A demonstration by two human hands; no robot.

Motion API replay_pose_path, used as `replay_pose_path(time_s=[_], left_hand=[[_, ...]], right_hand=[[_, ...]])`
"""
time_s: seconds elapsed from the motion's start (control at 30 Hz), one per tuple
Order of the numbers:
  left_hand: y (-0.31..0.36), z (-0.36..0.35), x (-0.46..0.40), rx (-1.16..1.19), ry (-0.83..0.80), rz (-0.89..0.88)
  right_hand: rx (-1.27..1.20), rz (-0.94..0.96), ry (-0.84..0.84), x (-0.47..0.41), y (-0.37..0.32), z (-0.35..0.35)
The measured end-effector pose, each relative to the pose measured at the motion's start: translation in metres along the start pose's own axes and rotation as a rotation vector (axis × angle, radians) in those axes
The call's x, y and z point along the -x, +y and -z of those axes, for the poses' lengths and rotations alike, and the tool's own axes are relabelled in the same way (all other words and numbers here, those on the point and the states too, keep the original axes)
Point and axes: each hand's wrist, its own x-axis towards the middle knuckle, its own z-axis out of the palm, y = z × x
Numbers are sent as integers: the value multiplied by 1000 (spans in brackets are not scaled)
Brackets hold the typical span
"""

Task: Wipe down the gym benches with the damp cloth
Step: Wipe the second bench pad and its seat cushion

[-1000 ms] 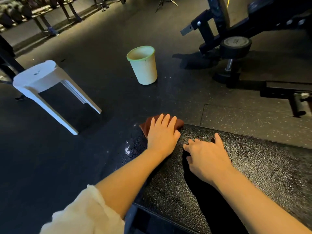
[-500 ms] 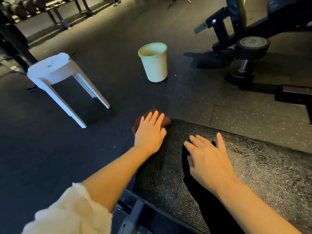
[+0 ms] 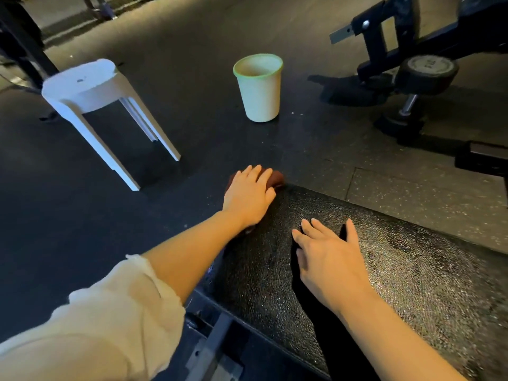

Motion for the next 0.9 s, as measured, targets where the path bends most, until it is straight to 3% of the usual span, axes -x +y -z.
replay_pose_path(time_s=[0.27,0.53,0.67,0.77,0.9], left_hand=[[-1,-5,83,20,45,-47],[-20,-1,26,107,-35,111],[-4,-6,83,32,47,7],[-3,-11,120,-3,22,-92],[-16,-12,91,15,18,-27]], right_hand=[[35,-8,-107,5,3,7],[-22,-8,-274,4,-2,31],[-31,-9,-296,5,-2,33],[-41,-3,-301,5,0,33],[-36,10,-309,7,0,34]])
